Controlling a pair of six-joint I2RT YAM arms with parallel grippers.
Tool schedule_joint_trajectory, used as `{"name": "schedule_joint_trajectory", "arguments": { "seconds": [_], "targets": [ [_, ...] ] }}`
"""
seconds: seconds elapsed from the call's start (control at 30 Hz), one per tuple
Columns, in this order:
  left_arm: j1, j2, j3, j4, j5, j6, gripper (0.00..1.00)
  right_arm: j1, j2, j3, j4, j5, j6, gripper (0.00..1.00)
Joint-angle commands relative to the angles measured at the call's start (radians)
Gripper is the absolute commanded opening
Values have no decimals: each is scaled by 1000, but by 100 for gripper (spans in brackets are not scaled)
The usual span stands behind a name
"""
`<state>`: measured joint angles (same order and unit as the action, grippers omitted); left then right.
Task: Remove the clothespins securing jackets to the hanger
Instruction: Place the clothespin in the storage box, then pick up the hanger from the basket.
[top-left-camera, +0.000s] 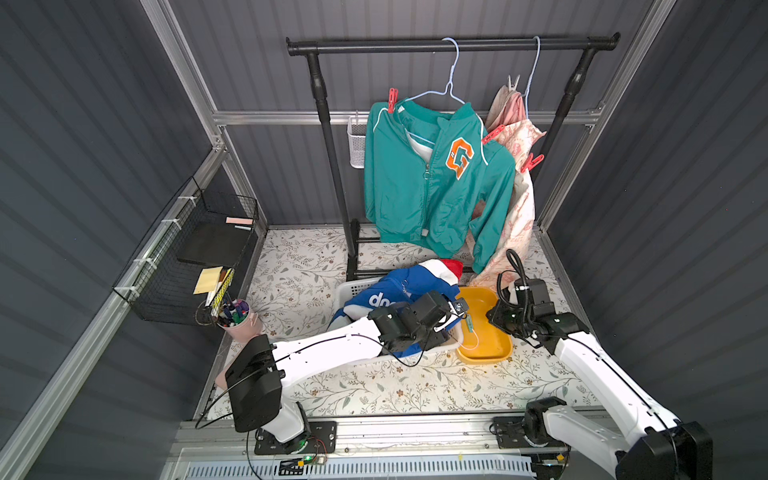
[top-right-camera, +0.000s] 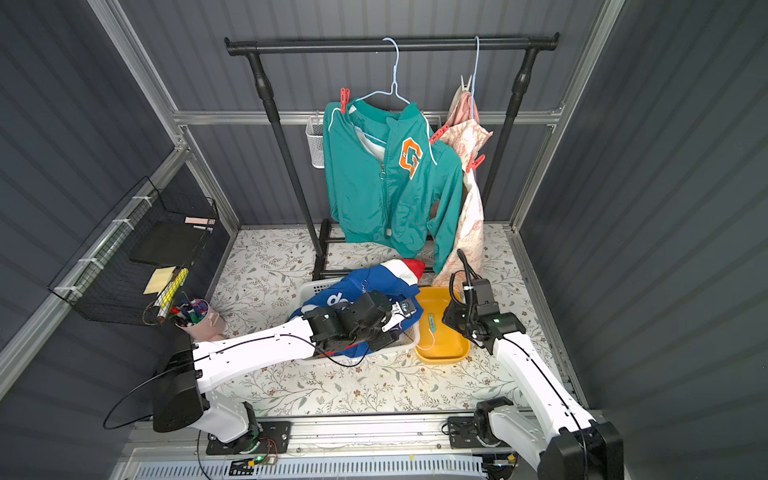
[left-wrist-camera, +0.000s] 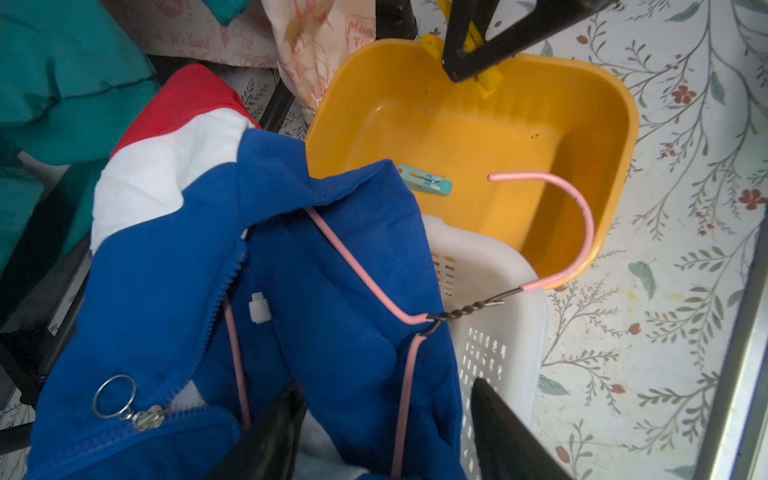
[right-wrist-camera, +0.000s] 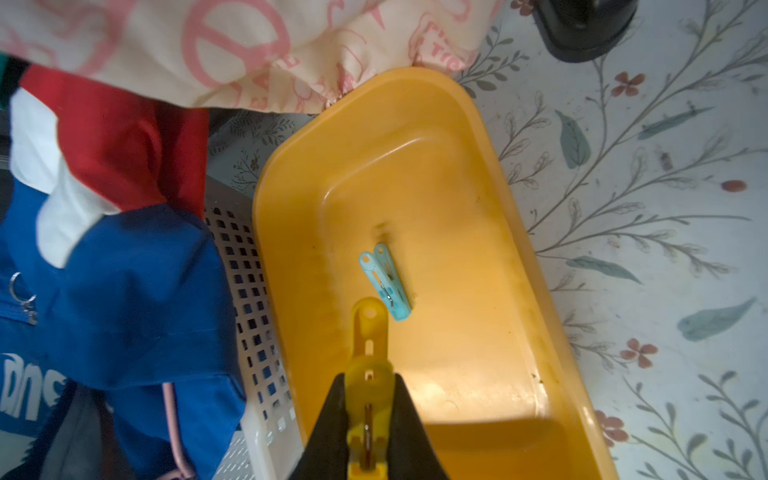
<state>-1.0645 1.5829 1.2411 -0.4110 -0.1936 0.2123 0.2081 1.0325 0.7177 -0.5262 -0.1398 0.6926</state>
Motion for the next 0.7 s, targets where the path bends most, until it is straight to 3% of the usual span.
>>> {"name": "schedule_joint_trajectory", "arguments": {
  "seconds": [0.0, 0.07, 0.17, 0.43, 0.67],
  "targets": [
    [-6, 29, -19, 8, -25, 15, 63, -7, 10, -14, 15, -4, 36, 33],
    [-6, 40, -22, 8, -22, 21, 62, -7, 11, -13, 10, 5, 35, 48],
    [-8, 46, -29, 16, -16, 27, 62, -9, 5, -10, 9, 11, 28, 61],
    [-8, 108, -28, 37, -66, 28, 53, -9, 14, 30, -24, -12, 33, 73],
    [-9, 141, -19, 67, -109, 29, 32, -8, -24, 54, -29, -13, 5, 84]
  ]
}}
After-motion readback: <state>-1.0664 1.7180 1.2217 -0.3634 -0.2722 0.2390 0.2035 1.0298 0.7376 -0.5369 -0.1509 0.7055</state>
